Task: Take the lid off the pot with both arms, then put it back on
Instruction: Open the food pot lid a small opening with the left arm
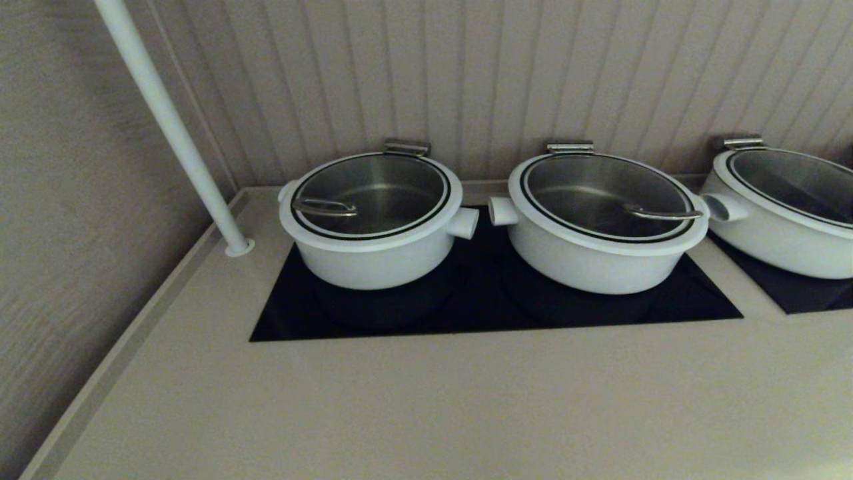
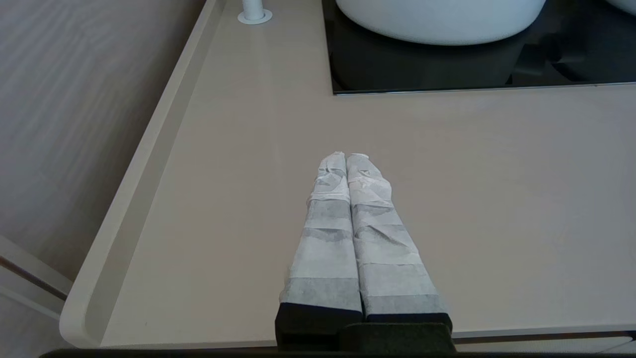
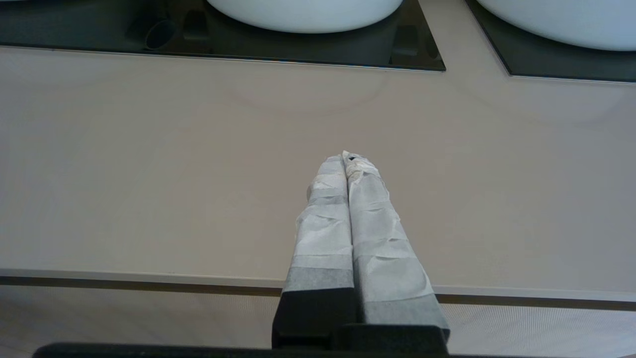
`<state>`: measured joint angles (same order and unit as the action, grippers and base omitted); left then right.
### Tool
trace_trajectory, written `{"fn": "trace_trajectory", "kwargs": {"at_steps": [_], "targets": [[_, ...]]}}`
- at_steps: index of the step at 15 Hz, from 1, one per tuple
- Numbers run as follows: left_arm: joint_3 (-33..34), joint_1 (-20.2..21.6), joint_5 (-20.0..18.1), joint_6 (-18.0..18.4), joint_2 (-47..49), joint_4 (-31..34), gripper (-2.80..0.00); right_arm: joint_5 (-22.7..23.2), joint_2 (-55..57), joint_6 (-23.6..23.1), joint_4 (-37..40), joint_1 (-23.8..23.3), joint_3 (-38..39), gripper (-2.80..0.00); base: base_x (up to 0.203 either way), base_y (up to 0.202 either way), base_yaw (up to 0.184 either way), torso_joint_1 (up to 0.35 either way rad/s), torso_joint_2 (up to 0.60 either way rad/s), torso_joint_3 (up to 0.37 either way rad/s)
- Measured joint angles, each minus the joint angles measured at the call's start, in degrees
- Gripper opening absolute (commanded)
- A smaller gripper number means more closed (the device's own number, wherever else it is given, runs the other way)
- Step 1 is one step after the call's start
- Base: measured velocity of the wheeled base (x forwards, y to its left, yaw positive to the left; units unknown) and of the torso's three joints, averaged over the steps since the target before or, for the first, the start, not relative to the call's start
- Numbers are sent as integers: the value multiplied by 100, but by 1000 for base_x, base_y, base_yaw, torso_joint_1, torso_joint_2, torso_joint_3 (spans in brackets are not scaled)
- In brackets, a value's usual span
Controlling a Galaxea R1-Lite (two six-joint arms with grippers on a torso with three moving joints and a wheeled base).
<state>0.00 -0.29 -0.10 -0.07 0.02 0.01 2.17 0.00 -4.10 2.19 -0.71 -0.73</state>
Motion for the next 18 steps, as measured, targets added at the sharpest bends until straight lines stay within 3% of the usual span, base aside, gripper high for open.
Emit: {"fn": "trace_trajectory", "kwargs": {"at_steps": [18], "targets": [[0, 2, 2, 0, 0, -1, -280, 2, 0, 2, 0, 0, 2, -280, 0, 0, 0, 0, 0, 0]]}}
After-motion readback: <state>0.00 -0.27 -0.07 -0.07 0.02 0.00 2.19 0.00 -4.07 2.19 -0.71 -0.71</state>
